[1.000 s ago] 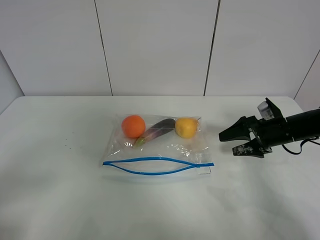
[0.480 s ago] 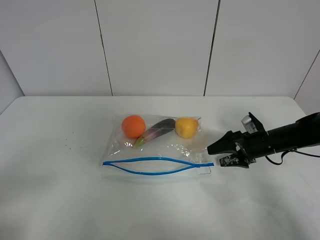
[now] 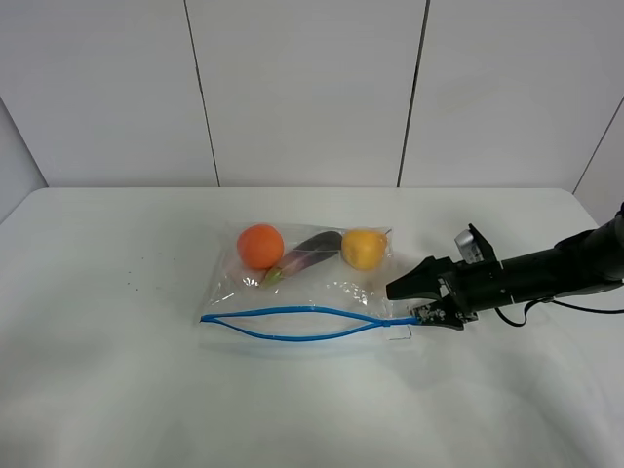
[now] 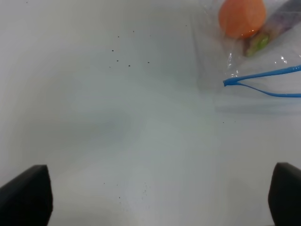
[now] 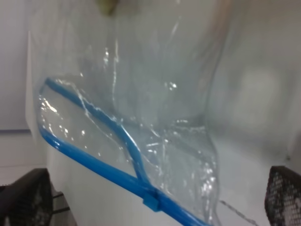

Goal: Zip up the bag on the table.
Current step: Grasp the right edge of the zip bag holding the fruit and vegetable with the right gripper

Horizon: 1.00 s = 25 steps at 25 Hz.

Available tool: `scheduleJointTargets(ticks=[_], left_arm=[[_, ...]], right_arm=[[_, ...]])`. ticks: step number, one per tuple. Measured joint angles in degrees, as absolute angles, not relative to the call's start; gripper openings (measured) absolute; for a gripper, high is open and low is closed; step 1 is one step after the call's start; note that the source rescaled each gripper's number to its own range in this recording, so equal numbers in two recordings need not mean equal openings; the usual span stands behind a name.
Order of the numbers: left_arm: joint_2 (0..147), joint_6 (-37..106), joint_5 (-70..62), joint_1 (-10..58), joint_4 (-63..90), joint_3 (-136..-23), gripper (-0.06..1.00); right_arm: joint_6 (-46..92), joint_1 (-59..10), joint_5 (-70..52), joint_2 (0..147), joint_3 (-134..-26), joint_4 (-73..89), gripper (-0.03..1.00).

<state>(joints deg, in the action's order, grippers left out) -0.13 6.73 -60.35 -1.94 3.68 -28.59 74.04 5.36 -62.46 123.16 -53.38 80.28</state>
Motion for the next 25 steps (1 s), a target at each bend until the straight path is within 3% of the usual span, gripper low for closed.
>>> scheduleJointTargets(ticks=[10, 18, 20, 25], left_arm=[[-0.13, 6.73, -60.35, -1.94, 3.68, -28.59, 1.00], [-0.13, 6.73, -60.35, -1.94, 3.68, -28.59, 1.00], [-0.13, 6.73, -60.35, -1.94, 3.68, -28.59, 1.00], [-0.13, 6.73, -60.35, -1.94, 3.68, -28.59, 1.00]], right_arm=[[72.09, -0.81, -62.53, 123.26, -58.11, 81.39, 1.00], [70.50, -1.12, -62.45, 123.26, -58.60, 79.80, 0.98], [70.39, -1.12, -62.45, 123.26, -58.60, 79.79, 0.91], [70.22, -1.12, -62.41, 123.26, -58.60, 79.50, 0.60]])
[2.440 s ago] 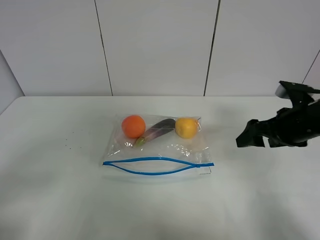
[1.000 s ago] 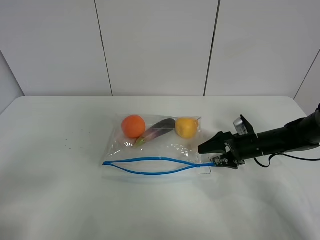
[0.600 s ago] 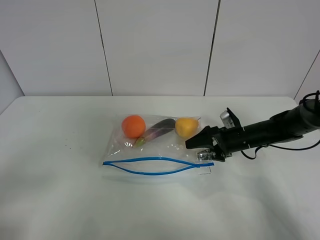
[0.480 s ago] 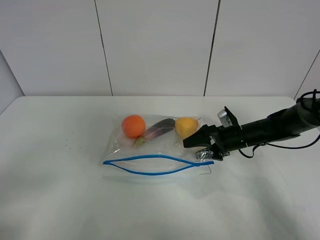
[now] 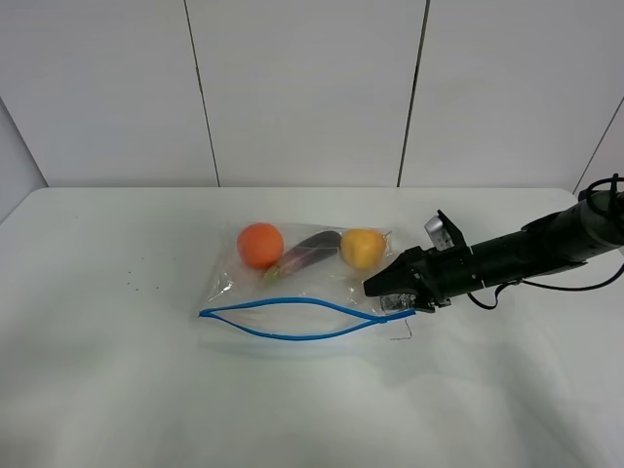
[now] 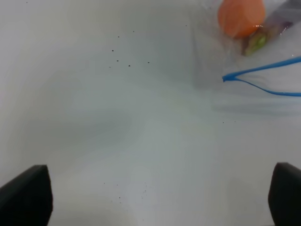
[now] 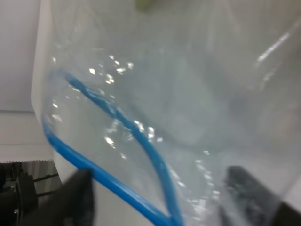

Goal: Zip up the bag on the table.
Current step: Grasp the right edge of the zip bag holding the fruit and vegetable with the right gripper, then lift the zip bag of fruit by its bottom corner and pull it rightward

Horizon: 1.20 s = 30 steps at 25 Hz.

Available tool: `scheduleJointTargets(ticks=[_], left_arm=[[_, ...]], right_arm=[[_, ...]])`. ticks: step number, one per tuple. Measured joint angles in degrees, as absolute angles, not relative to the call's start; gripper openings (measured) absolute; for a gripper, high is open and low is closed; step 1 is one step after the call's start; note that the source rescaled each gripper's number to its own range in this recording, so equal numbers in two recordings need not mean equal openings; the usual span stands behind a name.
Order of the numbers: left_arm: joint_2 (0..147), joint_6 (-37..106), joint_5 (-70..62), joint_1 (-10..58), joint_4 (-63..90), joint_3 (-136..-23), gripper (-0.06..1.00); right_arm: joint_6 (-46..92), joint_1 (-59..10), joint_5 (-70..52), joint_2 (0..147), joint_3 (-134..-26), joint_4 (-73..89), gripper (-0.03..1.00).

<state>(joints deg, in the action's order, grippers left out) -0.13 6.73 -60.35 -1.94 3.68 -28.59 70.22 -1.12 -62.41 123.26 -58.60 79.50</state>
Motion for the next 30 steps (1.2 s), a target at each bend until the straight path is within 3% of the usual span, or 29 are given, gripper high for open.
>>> scheduleJointTargets(ticks=[4, 12, 17, 30], left_arm=[[-0.13, 6.73, -60.35, -1.94, 3.68, -28.59, 1.00], [-0.13, 6.73, -60.35, -1.94, 3.68, -28.59, 1.00], [-0.13, 6.73, -60.35, -1.94, 3.68, -28.59, 1.00], [-0.13, 6.73, -60.35, -1.94, 3.68, -28.59, 1.00]], right_arm=[[70.22, -1.12, -62.05, 123.26, -58.60, 79.32, 0.43], [70.16, -1.12, -61.23, 123.26, -58.60, 79.20, 0.25], [70.16, -1.12, -60.54, 123.26, -58.60, 79.15, 0.01], [71.51, -1.12, -58.68, 123.26, -58.60, 78.57, 0.00]])
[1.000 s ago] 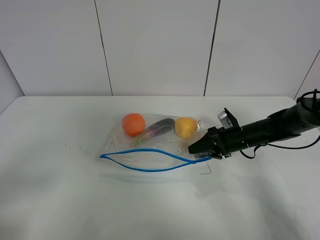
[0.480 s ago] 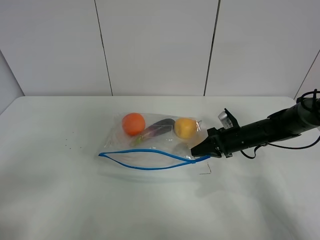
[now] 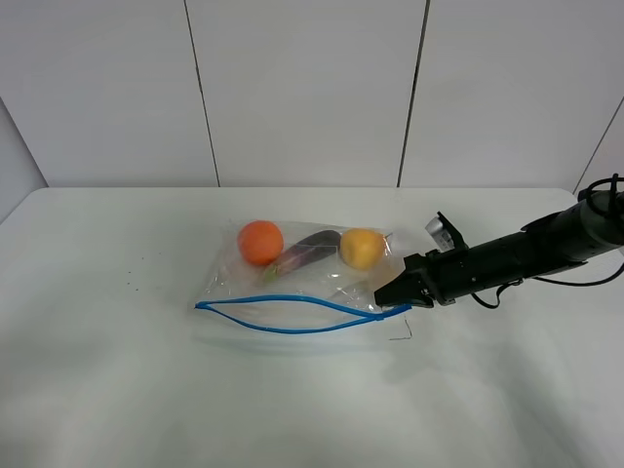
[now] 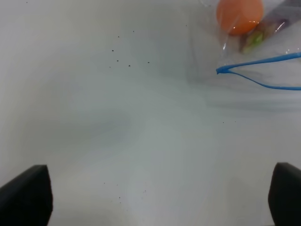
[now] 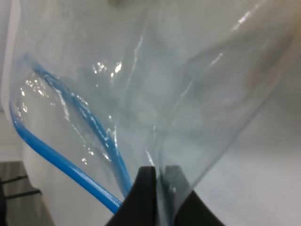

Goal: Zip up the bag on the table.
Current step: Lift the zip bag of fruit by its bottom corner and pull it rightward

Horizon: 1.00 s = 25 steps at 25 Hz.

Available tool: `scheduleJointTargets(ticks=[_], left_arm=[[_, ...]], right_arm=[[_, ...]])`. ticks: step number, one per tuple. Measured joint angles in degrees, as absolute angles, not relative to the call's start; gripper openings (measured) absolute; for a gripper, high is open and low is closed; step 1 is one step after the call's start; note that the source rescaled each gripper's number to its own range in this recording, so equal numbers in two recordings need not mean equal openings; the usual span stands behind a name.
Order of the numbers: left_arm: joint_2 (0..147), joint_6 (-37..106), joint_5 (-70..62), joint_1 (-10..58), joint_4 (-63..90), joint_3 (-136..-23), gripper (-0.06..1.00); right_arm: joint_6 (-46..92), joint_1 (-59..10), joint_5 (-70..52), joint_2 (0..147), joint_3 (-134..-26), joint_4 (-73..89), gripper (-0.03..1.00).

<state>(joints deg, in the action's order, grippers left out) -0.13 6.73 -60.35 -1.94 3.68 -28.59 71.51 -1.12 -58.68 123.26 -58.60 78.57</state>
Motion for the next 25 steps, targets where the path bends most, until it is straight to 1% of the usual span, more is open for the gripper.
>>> scheduleJointTargets(ticks=[3, 6, 9, 13, 25], left_arm=[[-0.13, 6.73, -60.35, -1.94, 3.68, -28.59, 1.00], [-0.13, 6.73, -60.35, -1.94, 3.68, -28.59, 1.00], [-0.13, 6.73, -60.35, -1.94, 3.68, -28.59, 1.00], [-0.13, 6.73, -60.35, -1.94, 3.68, -28.59, 1.00], [-0.13, 6.73, -60.35, -1.94, 3.74, -28.59, 1.00]], right_arm=[[67.64, -1.12, -60.10, 123.26, -58.71, 78.51, 0.00], [66.67, -1.12, -65.49, 123.26, -59.78, 78.28, 0.00], [63.85, -1.12, -68.23, 123.26, -61.51, 77.98, 0.00], [59.14, -1.12, -68.66, 121.94, -63.11, 77.25, 0.00], [54.36, -1.12, -68.94, 113.78, -63.54, 75.37, 0.00]])
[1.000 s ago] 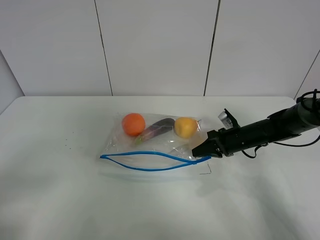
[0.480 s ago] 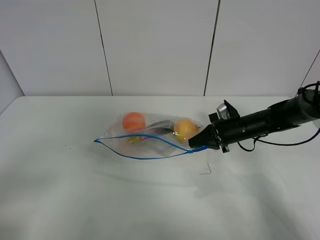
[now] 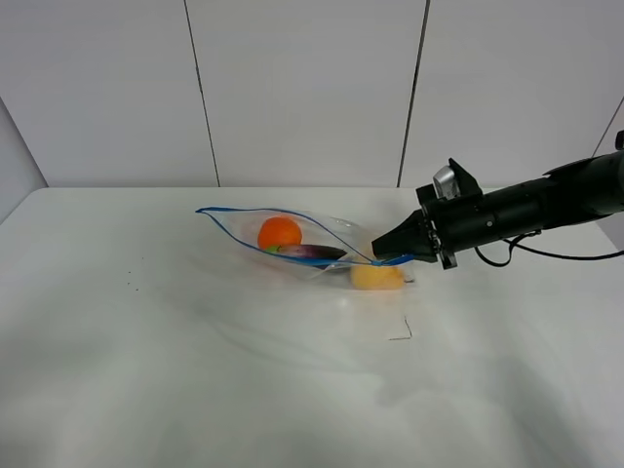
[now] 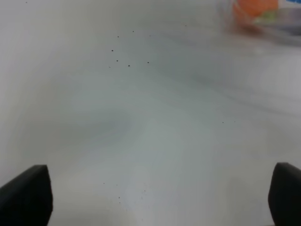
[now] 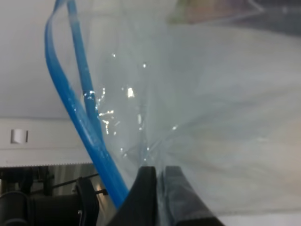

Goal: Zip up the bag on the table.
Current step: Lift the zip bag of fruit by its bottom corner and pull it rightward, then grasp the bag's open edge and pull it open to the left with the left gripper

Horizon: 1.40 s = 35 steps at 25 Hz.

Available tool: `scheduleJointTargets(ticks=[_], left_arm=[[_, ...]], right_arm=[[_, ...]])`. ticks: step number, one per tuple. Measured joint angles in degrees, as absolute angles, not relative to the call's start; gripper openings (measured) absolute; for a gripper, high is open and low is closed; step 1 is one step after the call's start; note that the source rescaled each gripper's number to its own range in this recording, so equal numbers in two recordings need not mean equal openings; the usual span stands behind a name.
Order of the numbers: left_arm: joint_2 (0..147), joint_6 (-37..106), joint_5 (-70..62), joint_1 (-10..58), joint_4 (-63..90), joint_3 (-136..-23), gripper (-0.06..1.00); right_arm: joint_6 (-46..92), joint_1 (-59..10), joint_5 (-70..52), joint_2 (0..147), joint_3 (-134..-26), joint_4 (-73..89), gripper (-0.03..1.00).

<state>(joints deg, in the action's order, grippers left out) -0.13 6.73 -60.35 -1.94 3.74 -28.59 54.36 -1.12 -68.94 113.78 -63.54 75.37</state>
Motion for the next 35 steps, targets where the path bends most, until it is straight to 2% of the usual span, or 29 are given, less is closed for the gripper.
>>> scheduleJointTargets(ticks=[5, 8, 13, 20, 23, 28, 31, 35], left_arm=[[-0.13, 5.63, -59.87, -1.94, 5.82, -28.66, 1.00], [3.03, 6.05, -58.06, -1.94, 14.60, -29.07, 1.00], [15.25, 18.49, -56.59, -1.94, 29.60, -29.44, 0.99], [31.34, 31.52, -48.74, -0.99, 30.91, -37.86, 0.96], [37.57, 33.54, -46.84, 3.17, 29.19, -44.22, 0.96], [47.75, 31.54, -45.28, 11.95, 18.02, -53.52, 0.95], [53.59, 28.03, -42.63, 20.24, 9.49, -56.04, 0.95], [61.85, 19.69, -39.88, 36.19, -10.55, -56.33, 0.95]], right_arm=[[53.93, -1.12, -68.98, 113.60, -63.54, 74.60, 0.00], [53.93, -1.12, -68.98, 113.60, -63.54, 74.06, 0.00], [53.86, -1.12, -68.98, 113.60, -63.54, 72.50, 0.00], [53.43, -1.12, -69.01, 113.60, -63.62, 72.39, 0.00], [53.43, -1.12, -69.01, 113.60, -63.62, 72.39, 0.00], [53.04, -1.12, -68.82, 113.60, -63.62, 72.39, 0.00], [52.81, -1.12, -68.68, 113.60, -63.62, 72.39, 0.00], [52.35, -1.12, -68.68, 113.60, -63.62, 72.39, 0.00]])
